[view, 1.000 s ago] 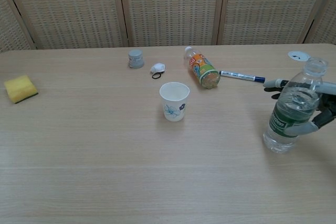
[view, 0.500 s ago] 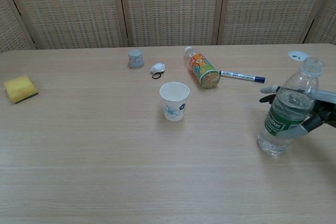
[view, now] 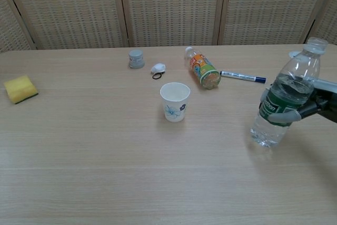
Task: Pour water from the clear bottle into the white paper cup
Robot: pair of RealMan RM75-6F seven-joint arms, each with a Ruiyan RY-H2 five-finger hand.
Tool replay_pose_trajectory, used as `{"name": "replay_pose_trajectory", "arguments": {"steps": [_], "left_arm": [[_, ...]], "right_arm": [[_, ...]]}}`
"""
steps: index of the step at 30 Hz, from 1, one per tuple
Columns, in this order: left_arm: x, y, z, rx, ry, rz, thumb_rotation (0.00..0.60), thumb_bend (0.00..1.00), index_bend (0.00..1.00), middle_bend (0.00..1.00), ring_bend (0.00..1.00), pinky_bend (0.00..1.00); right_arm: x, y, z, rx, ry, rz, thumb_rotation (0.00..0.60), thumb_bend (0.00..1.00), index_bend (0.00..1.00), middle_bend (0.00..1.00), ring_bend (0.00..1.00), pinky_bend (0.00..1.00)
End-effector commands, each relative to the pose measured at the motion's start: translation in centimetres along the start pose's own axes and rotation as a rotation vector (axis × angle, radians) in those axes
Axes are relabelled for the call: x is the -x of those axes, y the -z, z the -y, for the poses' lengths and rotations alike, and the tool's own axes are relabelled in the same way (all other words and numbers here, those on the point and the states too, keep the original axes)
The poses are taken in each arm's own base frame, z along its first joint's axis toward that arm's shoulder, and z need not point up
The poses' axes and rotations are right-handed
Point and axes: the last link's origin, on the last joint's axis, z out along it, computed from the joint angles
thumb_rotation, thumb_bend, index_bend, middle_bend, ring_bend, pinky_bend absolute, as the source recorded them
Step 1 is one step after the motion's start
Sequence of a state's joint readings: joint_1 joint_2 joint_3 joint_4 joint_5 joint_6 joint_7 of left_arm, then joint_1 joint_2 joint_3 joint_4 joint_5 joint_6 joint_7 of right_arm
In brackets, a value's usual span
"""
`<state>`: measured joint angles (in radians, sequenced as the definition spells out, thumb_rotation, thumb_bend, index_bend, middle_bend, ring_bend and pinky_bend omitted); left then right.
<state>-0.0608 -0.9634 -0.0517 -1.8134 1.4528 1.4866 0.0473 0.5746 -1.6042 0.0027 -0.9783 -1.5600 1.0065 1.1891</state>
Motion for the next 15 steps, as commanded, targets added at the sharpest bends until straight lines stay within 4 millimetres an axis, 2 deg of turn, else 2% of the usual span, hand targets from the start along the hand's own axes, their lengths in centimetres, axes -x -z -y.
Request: {"name": "replay_pose_trajectory", "arguments": {"steps": [1,7,11,15], "left_arm": [[0.0,0.0,0.0,0.0,0.002,0.0,0.6,0.02,0.0,0.0,0.0,0.0],[-0.1,-0.1,0.2,-0.003,0.008,0.001,0.6,0.02,0.0,0.0,0.0,0.0],[-0.2,-0.2,0.3,-0.006,0.013,0.002,0.6,0.02,0.0,0.0,0.0,0.0],[-0.3,-0.3,0.4,-0.008,0.019,0.004,0.6,0.02,0.0,0.0,0.0,0.0]], "right_arm": [[-0.4,-0.7,1.4,-0.03,0.049,-0.034,0.6,0.5,0.57,0.58,0.43,0.49],[-1.0,-1.9,3.7,-0.045,0.179,-0.104,0.6,0.58,0.57,0.59,0.47,0.61],[-1.6,-2.6,5.6,-0.052,0.305,-0.156,0.6,0.61,0.57,0.59,0.49,0.63],[-1.3,-3.5,7.7,-0.037,0.457,-0.199,0.6,0.61,0.57,0.59,0.51,0.64]]}}
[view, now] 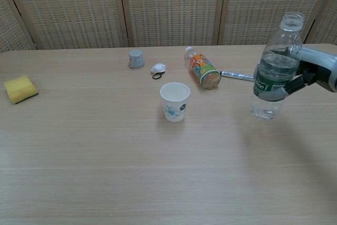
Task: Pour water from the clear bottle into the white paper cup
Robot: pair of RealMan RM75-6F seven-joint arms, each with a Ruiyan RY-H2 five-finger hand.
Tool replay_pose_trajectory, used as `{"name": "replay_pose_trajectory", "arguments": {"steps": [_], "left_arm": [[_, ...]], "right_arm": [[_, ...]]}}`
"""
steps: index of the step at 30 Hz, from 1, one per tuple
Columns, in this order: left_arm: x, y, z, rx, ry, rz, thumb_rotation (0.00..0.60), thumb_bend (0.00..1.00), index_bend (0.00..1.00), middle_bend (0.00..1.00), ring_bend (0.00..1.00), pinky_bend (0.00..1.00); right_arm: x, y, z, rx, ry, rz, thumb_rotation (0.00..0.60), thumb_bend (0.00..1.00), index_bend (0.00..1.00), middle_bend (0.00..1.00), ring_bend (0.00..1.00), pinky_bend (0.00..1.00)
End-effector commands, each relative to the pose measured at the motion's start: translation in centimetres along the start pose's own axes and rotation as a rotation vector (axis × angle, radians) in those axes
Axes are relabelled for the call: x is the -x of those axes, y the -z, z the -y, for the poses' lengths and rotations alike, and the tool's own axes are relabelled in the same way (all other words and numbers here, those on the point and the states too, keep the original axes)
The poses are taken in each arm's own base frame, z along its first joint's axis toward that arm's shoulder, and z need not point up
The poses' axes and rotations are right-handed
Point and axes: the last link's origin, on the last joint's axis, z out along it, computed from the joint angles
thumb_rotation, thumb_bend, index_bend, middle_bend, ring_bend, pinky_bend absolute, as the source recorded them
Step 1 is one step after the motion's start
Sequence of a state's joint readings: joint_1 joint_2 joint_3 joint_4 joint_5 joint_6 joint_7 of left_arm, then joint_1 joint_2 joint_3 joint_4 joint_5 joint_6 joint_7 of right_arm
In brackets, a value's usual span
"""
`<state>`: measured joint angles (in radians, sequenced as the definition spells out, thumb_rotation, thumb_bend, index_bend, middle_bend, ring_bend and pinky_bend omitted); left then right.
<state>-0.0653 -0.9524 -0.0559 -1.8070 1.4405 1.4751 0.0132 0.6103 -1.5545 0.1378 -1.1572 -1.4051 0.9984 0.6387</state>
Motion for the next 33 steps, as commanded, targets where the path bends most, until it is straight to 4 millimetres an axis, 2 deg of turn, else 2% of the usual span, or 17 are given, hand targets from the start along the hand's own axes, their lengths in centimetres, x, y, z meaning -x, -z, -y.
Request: {"name": "replay_pose_trajectory", "arguments": {"steps": [1,11,24,33], "left_arm": [[-0.1,-0.1,0.1,-0.001,0.001,0.0,0.6,0.02,0.0,0.0,0.0,0.0],[-0.1,-0.3,0.3,-0.005,0.012,0.009,0.6,0.02,0.0,0.0,0.0,0.0],[-0.2,-0.8,0.7,-0.019,0.025,0.023,0.6,0.02,0.0,0.0,0.0,0.0],[-0.1,-1.0,0.9,-0.029,0.027,0.03,0.6,0.02,0.0,0.0,0.0,0.0]], "right_arm": [[-0.9,-1.6,3.0,0.014,0.163,-0.062,0.6,0.61,0.57,0.59,0.51,0.64],[0.4,-3.9,6.9,0.095,0.491,-0.074,0.6,0.7,0.58,0.59,0.54,0.64],[3.3,-5.7,10.2,0.233,0.636,-0.091,0.6,0.7,0.59,0.6,0.58,0.63],[4.6,-6.6,11.1,0.274,0.742,-0.113,0.6,0.7,0.6,0.62,0.6,0.63]]}}
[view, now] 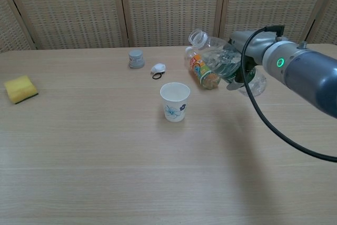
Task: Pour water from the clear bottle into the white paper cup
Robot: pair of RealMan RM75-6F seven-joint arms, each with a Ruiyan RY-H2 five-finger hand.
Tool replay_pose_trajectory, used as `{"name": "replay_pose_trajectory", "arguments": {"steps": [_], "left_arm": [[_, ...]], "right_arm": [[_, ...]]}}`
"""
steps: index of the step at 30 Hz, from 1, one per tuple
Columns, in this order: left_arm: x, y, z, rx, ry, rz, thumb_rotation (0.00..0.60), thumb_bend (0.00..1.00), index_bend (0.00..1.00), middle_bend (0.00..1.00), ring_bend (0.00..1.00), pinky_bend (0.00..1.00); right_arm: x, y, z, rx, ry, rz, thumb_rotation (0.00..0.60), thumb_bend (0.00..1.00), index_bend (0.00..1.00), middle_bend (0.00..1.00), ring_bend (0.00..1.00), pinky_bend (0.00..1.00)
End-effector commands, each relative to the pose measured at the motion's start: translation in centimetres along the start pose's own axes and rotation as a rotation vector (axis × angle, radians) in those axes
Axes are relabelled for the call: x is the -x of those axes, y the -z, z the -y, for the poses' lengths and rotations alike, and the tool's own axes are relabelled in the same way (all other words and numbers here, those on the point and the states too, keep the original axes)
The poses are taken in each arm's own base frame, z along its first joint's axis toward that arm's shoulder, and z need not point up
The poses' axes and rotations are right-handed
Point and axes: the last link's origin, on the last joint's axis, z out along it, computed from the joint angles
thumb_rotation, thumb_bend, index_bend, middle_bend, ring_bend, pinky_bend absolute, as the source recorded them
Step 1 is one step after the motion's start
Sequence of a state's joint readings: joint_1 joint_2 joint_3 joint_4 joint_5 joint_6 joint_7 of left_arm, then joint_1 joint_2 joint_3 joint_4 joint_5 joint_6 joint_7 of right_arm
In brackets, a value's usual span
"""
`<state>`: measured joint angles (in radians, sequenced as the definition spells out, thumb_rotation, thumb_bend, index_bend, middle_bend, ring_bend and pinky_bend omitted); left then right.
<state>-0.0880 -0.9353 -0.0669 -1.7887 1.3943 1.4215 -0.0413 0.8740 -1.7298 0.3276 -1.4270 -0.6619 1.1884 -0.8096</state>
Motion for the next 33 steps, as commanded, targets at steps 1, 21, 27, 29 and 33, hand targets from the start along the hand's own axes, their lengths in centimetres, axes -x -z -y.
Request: {"name": "replay_pose_trajectory", "arguments": {"steps": [1,21,27,29,33], "left_arm": [[0.0,-0.1,0.1,-0.004,0.001,0.002,0.6,0.02,0.0,0.0,0.0,0.0],[-0.1,-0.3,0.4,-0.016,0.008,0.004,0.6,0.02,0.0,0.0,0.0,0.0],[-0.1,-0.2,0.4,-0.016,0.008,0.004,0.6,0.02,0.0,0.0,0.0,0.0],[-0.1,-0.2,0.4,-0.015,0.008,0.002,0.6,0.02,0.0,0.0,0.0,0.0],[-0.1,-0.2,0.4,-0.016,0.008,0.001,0.6,0.02,0.0,0.0,0.0,0.0]], "right_arm": [[0.1,-0.3,0.7,0.033,0.058,-0.02,0.6,0.7,0.6,0.62,0.6,0.63],[0.8,-1.3,0.7,0.114,0.228,-0.065,0.6,0.7,0.6,0.63,0.62,0.63],[0.8,-1.5,0.4,0.129,0.262,-0.069,0.6,0.7,0.6,0.63,0.63,0.63],[0.8,-1.6,0.3,0.132,0.273,-0.071,0.6,0.7,0.6,0.63,0.63,0.63],[0.8,-1.6,0.4,0.141,0.288,-0.074,0.6,0.7,0.6,0.63,0.63,0.63]]}}
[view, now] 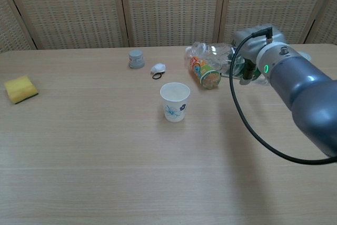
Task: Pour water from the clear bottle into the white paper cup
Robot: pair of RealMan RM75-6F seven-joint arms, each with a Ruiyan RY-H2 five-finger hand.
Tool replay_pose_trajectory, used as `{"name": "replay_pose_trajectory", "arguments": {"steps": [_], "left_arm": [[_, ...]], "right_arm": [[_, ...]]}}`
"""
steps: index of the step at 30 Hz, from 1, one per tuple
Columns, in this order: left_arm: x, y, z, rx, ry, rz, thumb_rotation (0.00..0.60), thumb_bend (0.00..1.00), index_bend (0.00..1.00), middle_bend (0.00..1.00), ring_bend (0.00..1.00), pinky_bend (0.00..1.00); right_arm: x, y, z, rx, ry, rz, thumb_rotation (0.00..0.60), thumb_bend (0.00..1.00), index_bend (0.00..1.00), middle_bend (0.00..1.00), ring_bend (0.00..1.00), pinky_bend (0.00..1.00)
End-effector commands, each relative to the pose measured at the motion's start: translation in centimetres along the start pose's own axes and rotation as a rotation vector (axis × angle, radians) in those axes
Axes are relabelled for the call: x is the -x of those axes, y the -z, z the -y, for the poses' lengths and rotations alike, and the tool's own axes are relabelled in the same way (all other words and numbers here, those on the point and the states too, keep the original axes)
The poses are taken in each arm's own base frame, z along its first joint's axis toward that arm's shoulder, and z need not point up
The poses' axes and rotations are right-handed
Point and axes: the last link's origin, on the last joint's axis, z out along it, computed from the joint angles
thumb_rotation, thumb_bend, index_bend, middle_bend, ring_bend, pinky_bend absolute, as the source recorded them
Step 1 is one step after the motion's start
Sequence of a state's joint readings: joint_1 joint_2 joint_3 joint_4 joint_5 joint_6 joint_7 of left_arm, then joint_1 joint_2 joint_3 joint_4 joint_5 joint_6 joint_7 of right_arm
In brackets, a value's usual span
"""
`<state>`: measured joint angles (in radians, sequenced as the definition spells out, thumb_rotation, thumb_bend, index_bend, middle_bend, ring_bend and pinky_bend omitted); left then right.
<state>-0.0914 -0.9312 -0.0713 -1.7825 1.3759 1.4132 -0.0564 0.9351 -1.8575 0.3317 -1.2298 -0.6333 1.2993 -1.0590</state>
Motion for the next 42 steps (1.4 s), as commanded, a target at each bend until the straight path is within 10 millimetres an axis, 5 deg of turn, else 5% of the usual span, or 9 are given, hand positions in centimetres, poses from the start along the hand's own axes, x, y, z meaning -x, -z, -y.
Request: {"name": "replay_pose_trajectory", "arguments": {"steps": [1,42], "left_arm": [[0.0,0.0,0.0,-0.001,0.0,0.002,0.6,0.02,0.0,0.0,0.0,0.0],[-0.1,-0.2,0.5,-0.01,0.017,0.015,0.6,0.02,0.0,0.0,0.0,0.0]], "right_arm": [[0.0,0.0,0.1,0.004,0.013,-0.004,0.6,0.7,0.6,0.63,0.63,0.63],[0.7,0.1,1.7,0.052,0.213,-0.044,0.6,0.7,0.6,0.64,0.64,0.63]]}}
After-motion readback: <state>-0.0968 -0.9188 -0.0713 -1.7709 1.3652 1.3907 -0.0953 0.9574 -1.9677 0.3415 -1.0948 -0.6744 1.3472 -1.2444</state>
